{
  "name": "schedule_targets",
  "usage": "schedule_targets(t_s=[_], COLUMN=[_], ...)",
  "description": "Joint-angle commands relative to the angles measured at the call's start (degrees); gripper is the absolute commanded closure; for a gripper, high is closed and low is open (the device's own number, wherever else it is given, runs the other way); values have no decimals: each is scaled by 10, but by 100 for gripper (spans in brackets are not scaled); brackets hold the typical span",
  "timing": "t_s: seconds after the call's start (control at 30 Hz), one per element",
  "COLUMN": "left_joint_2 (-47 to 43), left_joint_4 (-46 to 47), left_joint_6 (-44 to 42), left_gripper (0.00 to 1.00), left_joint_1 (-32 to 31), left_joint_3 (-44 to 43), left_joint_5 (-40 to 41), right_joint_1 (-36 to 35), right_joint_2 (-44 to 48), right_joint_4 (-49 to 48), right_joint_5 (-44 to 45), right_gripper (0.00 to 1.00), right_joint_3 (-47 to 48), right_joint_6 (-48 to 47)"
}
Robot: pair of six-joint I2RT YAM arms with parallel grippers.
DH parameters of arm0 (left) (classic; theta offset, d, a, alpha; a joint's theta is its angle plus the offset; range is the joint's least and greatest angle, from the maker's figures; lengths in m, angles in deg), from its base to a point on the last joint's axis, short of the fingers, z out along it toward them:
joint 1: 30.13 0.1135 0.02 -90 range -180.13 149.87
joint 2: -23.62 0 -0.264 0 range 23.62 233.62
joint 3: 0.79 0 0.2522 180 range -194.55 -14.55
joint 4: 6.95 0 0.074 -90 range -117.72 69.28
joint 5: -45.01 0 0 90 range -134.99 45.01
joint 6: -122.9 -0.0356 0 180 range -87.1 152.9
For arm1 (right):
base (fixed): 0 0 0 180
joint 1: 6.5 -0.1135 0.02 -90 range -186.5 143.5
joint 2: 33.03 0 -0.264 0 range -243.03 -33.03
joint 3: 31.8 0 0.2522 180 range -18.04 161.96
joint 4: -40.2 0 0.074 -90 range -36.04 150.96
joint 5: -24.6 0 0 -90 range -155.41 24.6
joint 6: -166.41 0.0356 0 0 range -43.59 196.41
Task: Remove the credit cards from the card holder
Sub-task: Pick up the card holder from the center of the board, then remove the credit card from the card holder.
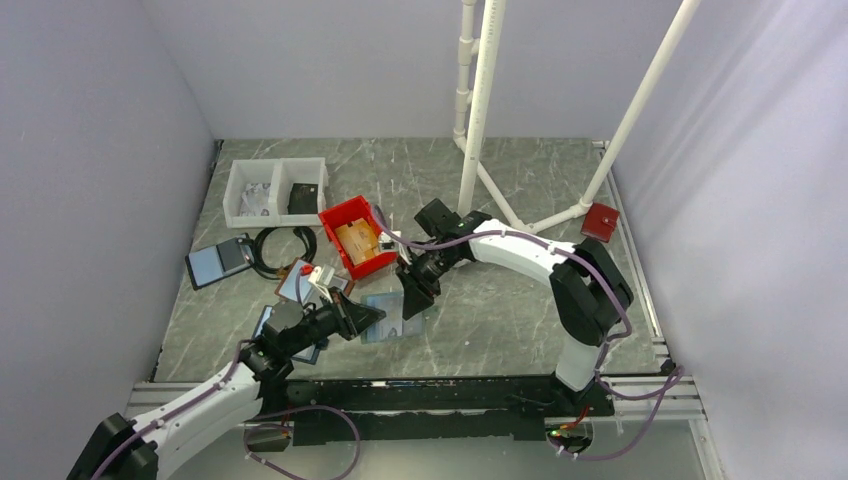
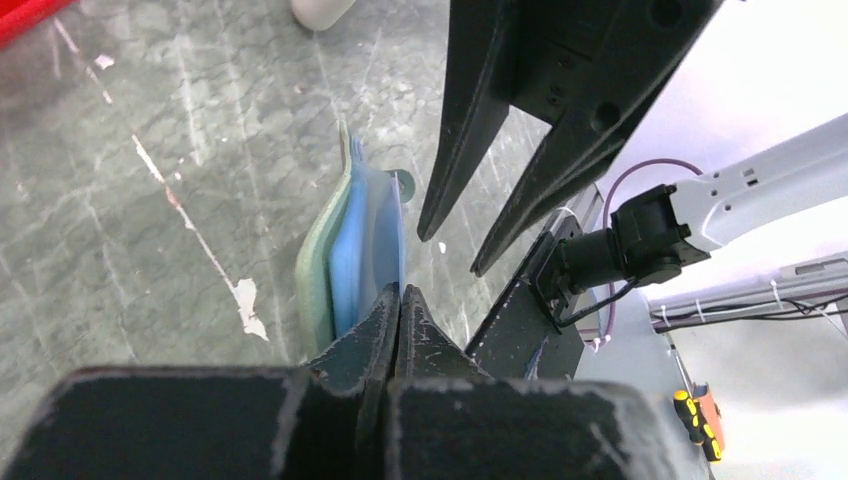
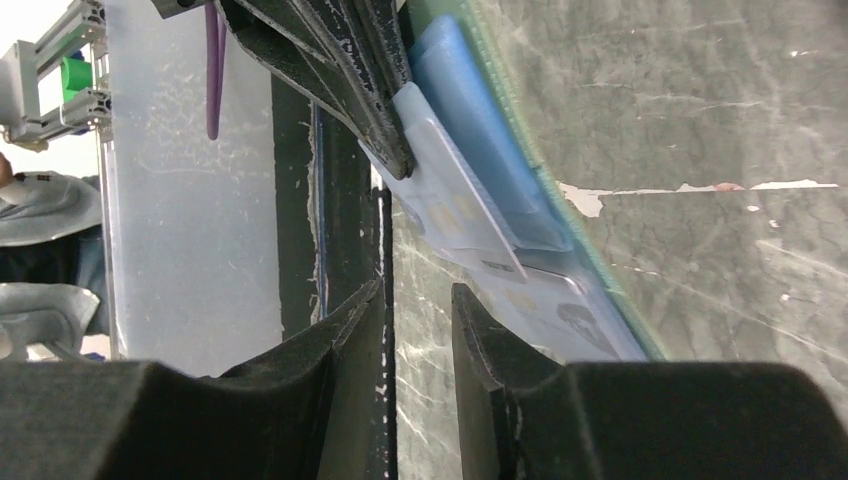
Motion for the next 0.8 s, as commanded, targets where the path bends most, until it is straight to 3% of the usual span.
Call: schedule_targets(t_s=[0.0, 0.4, 0.77], left_joint_2=[-21, 47, 53], left_joint_4=[53, 194, 231], left_joint_6=[-25, 10, 26], left_gripper=[100, 100, 100], left_joint_1=[2, 3, 2], left_joint_3=[5, 29, 29], left_joint_5=[-30, -49, -50], right_joint_1=[13, 28, 30], right_joint_2=[37, 40, 27], right_joint_4=[4, 8, 10], right_joint_5=[3, -40, -111], right_gripper=[66, 65, 66], right_joint_3=[16, 13, 15], right_joint_6=[-19, -18, -11])
